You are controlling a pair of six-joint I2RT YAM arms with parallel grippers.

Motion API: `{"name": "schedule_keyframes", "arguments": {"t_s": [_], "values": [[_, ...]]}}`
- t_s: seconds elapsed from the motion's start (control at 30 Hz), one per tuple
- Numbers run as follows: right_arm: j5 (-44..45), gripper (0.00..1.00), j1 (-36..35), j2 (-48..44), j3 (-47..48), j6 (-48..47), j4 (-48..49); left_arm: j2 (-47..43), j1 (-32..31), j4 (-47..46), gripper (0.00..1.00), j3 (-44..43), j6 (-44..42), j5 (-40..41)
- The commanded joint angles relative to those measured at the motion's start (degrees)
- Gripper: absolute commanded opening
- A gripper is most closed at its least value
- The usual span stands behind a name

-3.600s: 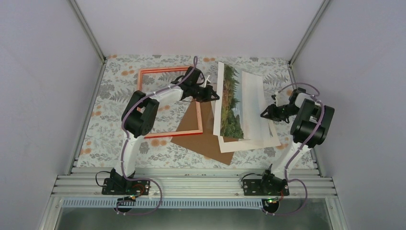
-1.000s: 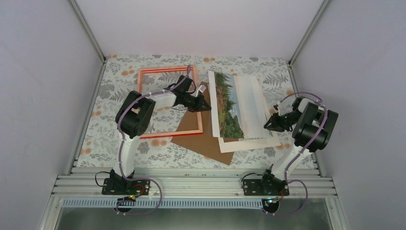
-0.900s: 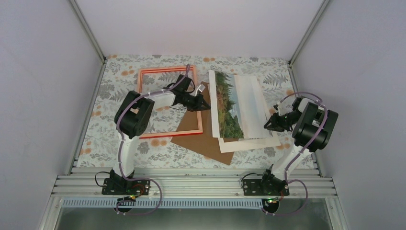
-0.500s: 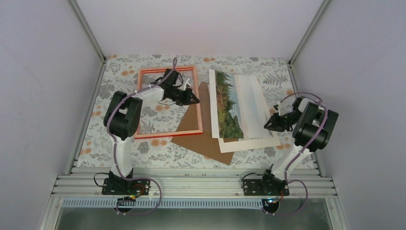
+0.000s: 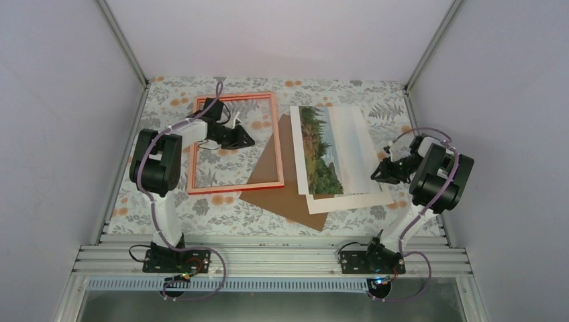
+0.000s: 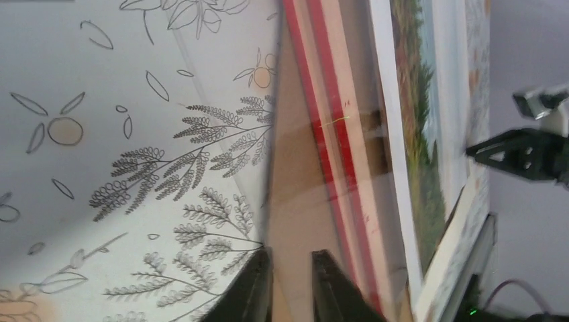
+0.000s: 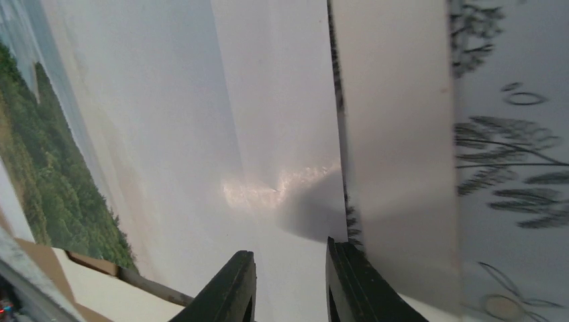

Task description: Put the photo into the frame

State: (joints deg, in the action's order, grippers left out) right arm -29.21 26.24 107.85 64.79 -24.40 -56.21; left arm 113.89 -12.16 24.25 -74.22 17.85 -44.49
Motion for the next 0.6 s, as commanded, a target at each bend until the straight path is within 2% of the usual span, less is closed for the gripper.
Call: {"name": "schedule_keyframes", "arguments": {"t_s": [0.0, 0.07, 0.1, 0.5, 0.57], "values": [[1.38, 0.29, -0.70, -3.19, 2.24, -2.48, 0.78, -0.76, 0.30, -3.80, 0.28, 0.29, -2.18, -1.26], [-0.40, 0.30, -1.37, -5.03, 3.18, -2.89, 0.19, -0.68, 0.80, -7.23, 0.43, 1.24, -0.92, -2.42], [-1.53, 0.30, -1.71, -5.75, 3.56, -3.37, -0.23, -0.42, 0.97, -9.08, 0.45, 1.59, -0.18, -3.09], [-8.43, 0.34, -4.04, -9.15, 8.53, -3.41, -1.62, 8.23, 1.48, -24.13, 0.50, -0.36, 10.89, -7.42], [-8.98, 0.34, -4.53, -9.32, 9.18, -3.33, -1.77, 9.57, 1.61, -24.97, 0.57, -1.03, 12.50, -7.63]]}}
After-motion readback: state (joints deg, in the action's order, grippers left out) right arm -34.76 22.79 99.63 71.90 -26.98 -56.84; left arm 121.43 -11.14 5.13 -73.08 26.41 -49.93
